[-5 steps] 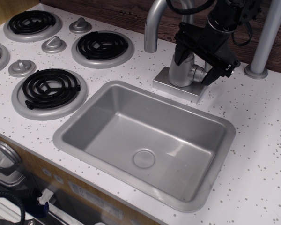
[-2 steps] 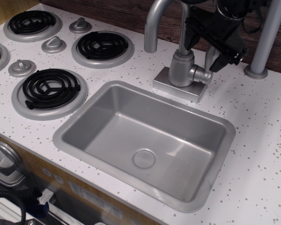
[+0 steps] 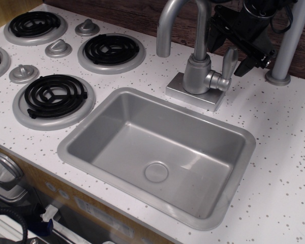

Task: Lever vertical to front

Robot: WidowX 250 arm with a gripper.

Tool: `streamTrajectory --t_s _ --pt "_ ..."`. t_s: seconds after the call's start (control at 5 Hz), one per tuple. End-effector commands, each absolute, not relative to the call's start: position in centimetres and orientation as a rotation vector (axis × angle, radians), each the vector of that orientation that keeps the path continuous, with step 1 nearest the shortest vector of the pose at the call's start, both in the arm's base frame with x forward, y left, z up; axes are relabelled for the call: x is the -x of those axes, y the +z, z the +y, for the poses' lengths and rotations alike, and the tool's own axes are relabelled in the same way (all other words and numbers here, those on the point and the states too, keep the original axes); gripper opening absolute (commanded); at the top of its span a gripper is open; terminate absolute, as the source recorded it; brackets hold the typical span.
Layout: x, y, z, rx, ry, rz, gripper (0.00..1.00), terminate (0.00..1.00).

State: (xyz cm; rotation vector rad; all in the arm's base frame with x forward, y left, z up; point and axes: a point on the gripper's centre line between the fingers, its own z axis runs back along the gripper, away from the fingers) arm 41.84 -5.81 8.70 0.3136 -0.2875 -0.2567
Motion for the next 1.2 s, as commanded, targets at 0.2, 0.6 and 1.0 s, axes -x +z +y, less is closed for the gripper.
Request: streamTrajectory --t_s 0.2,0.6,1.0 --pt "-42.9 10.4 -6.1 -0.314 -0.259 -0.341 0.0 0.0" --pt "-39.8 9.3 -5.6 -0.289 -0.157 -0.282 0.0 0.0" --pt "-38.2 6.3 -4.5 -0.192 -0.097 -0.223 0.0 0.0"
